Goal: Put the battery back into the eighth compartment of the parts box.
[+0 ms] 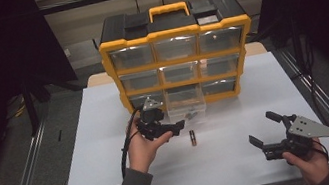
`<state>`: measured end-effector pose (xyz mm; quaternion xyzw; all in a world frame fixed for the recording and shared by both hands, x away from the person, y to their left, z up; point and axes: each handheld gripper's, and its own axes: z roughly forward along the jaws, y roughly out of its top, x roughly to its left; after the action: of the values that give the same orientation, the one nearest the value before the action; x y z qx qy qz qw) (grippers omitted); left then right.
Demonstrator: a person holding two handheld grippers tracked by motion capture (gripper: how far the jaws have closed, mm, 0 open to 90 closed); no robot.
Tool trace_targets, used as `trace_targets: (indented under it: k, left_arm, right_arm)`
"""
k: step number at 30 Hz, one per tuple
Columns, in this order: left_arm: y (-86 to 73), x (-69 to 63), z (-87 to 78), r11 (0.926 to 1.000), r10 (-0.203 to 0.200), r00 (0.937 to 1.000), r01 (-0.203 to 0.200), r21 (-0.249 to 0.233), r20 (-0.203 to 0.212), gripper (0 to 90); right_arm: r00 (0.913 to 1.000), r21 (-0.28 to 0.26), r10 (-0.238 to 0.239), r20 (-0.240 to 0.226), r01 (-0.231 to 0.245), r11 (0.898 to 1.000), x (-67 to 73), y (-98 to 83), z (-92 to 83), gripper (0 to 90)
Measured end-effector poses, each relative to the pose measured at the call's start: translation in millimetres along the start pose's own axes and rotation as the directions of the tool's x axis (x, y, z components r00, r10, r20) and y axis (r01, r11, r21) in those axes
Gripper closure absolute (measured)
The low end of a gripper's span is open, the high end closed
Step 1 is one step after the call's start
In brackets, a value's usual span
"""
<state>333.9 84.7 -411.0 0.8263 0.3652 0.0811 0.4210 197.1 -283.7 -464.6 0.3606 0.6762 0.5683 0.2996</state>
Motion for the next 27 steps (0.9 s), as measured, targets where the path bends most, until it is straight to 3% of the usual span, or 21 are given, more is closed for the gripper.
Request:
trace_targets:
  k: [14, 17, 19, 22, 24, 27]
  left_arm:
    - [-8.0, -9.8, 5.9, 0.9999, 0.007, 1.0000, -0.007, 0.007, 0.001, 23.4]
    - [-10.2, -11.5, 8.5, 0.9999, -0.012, 0.9999, 0.012, -0.008, 0.007, 25.5]
    - [-11.7, -11.4, 9.7, 0.9999, 0.006, 1.0000, -0.006, 0.009, 0.001, 26.5]
    - [-14.2, -13.9, 14.0, 0.9999, -0.009, 0.9999, 0.009, 0.007, 0.005, 29.4]
    - [-15.4, -14.7, 16.4, 0.9997, 0.010, 0.9999, -0.010, 0.023, 0.003, 33.3]
    - [-17.1, -17.5, 20.3, 0.9995, -0.015, 0.9999, 0.015, 0.026, -0.004, 38.2]
  right_arm:
    - [0.9999, -0.004, 0.016, 0.002, -0.016, 1.000, 0.8, 0.9, -0.4, 2.4]
    - [0.9999, -0.004, 0.016, 0.000, -0.016, 1.000, 1.2, 0.8, 0.1, 2.5]
    - [0.9999, -0.004, 0.013, 0.000, -0.013, 1.000, 1.4, 0.8, 0.3, 2.5]
    - [1.0000, -0.001, 0.004, -0.007, -0.004, 1.000, 0.7, 1.0, -0.3, 2.5]
    - [1.0000, -0.004, 0.007, -0.005, -0.007, 1.000, 0.8, 1.0, -0.2, 2.5]
    - [1.0000, -0.003, 0.005, -0.006, -0.005, 1.000, 0.6, 1.0, -0.3, 2.6]
